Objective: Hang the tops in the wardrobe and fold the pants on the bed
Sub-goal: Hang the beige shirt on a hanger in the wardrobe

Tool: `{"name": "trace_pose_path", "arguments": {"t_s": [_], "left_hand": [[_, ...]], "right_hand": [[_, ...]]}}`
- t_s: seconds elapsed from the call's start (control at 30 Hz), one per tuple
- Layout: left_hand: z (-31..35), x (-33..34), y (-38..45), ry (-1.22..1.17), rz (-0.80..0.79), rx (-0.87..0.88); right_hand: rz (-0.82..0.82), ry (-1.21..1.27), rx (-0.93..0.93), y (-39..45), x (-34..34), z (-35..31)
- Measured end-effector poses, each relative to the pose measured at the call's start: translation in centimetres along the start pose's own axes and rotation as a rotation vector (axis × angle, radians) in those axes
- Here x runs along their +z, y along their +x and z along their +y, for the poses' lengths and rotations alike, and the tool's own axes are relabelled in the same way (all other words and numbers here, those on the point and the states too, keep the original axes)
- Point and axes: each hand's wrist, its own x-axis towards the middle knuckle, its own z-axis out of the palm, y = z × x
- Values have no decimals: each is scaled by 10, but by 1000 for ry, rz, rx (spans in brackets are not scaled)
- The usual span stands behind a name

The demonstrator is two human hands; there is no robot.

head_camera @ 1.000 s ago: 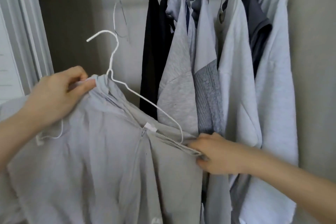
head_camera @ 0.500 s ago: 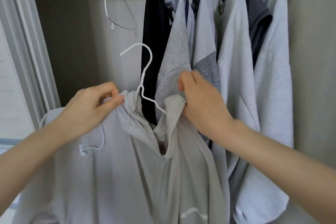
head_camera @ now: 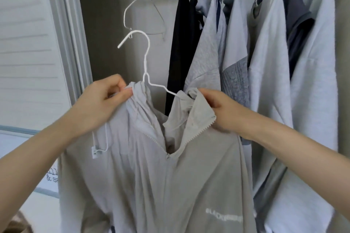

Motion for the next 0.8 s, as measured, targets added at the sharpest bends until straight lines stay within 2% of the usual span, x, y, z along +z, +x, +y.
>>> {"name": "trace_pose_path", "arguments": {"t_s": [0.1,0.17,0.33,0.43,0.5,0.6,0.67,0.8], "left_hand": [[-3,-24,-6,-42,-52,-25],[-13,-46,-13,5,-33,-59],[-48,-82,-33,140,110,-135],[-65,-97,-44,207,227,-175],[-71,-107,-49,261,306,-201],[-71,-119,-55,251,410,-185],[-65,-124,-55,236,450,-161],[-49,-123,-53,237,443,-98]], "right_hand": [[130,-51,-102,5,2,-1],[209,-71,-112,9,0,-1],[373,-282,-69,22,-6,-2],[426,-273,-60,24,-9,-13],[350,-193,-112,23,-11,-27],[105,2,-147,21,-17,-47],[-62,150,-90,24,-20,-54],[-156,273,89,35,-21,-56]]}}
